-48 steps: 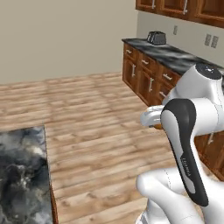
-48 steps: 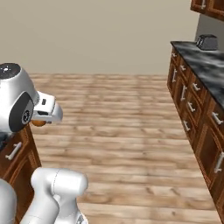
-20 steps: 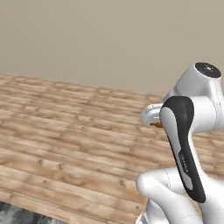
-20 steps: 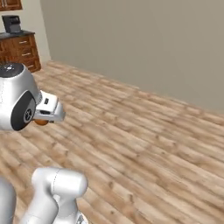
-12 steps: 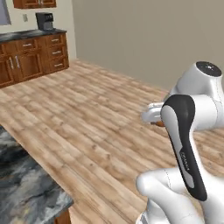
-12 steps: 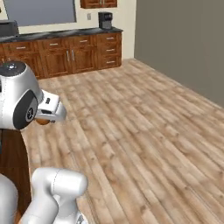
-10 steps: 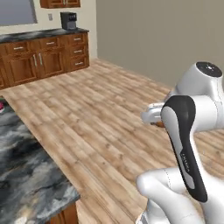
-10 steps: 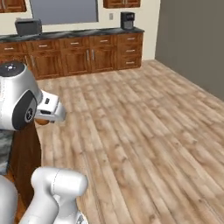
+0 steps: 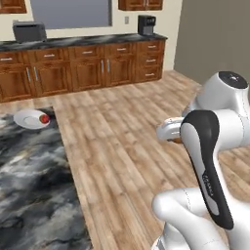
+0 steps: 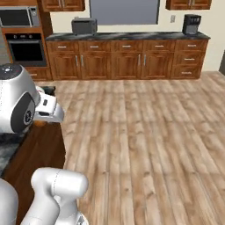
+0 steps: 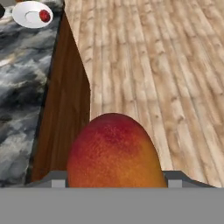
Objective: Pick the two mangos from the fridge and place them on the plate next to the blender to make a fruit smoothie.
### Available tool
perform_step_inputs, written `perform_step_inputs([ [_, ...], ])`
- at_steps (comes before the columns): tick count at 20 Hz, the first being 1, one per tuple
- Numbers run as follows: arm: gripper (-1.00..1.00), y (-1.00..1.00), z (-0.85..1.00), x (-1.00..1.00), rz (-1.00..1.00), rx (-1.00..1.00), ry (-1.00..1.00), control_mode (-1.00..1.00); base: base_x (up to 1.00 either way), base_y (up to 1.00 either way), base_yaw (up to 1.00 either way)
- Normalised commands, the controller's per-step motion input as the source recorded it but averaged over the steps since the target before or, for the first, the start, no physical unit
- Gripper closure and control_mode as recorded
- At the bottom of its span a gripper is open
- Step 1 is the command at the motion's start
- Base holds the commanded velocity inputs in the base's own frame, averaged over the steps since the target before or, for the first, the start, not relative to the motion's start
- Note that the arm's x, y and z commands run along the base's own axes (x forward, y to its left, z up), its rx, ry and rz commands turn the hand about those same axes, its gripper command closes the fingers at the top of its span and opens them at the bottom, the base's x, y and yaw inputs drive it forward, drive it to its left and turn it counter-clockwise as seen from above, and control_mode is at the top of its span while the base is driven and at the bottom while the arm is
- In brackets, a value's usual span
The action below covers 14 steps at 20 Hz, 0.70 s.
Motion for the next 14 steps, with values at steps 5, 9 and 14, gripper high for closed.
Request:
perform_step_inputs([
  [5,1.0,0.0,0.0,0.0,0.0,0.0,0.0,1.0,1.0,-0.26,0.39],
  [9,1.0,0.0,0.0,0.0,0.0,0.0,0.0,1.0,1.0,-0.26,0.39],
  [14,1.0,0.0,0.0,0.0,0.0,0.0,0.0,1.0,1.0,-0.41,0.47],
])
